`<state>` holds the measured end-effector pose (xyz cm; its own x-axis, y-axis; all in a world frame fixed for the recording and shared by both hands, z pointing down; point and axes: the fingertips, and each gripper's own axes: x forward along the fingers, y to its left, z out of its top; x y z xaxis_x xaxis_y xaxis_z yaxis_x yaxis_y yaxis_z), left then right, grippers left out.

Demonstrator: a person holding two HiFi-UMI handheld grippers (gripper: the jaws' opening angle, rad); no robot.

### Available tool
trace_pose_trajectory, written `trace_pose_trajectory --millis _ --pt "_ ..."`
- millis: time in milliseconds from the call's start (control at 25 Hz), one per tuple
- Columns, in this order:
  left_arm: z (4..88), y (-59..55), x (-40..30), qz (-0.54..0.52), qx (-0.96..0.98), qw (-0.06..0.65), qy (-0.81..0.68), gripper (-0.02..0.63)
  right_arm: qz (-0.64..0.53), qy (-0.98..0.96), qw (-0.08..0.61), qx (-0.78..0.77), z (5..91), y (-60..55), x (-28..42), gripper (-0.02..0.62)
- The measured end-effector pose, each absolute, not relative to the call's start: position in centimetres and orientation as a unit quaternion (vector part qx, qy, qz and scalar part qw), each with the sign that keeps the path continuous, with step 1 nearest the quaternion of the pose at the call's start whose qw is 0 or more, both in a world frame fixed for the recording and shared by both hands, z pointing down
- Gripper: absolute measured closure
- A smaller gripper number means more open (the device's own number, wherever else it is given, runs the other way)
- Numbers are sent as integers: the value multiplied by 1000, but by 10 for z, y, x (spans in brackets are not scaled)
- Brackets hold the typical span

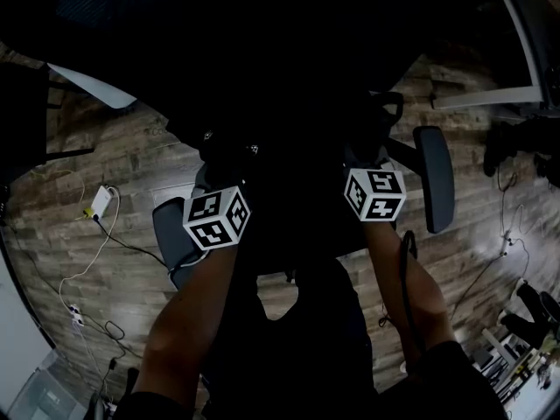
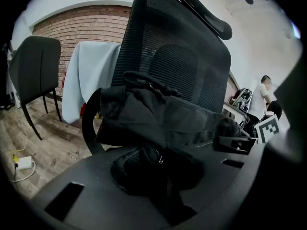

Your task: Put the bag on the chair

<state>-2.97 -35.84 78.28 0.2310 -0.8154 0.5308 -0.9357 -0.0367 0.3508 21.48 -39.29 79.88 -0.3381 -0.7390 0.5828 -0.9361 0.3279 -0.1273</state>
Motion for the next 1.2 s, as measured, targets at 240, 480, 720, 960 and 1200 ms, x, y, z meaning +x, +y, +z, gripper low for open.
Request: trace_pose_trajectory --millis 240,480,720,960,1200 --pt "793 -360 -32 110 709 319 -619 503 222 -788 223 530 809 -403 217 488" --pt "800 -363 -41 104 695 320 -636 463 229 -787 215 531 817 -410 217 457" --pt "798 -363 -43 110 696 307 -639 408 238 -779 217 537 821 -415 223 420" --pt "790 -356 -43 140 692 288 -647 332 249 -760 232 554 823 -411 238 329" --pt "779 -349 -45 172 676 263 -667 287 254 -749 246 560 819 -399 250 304"
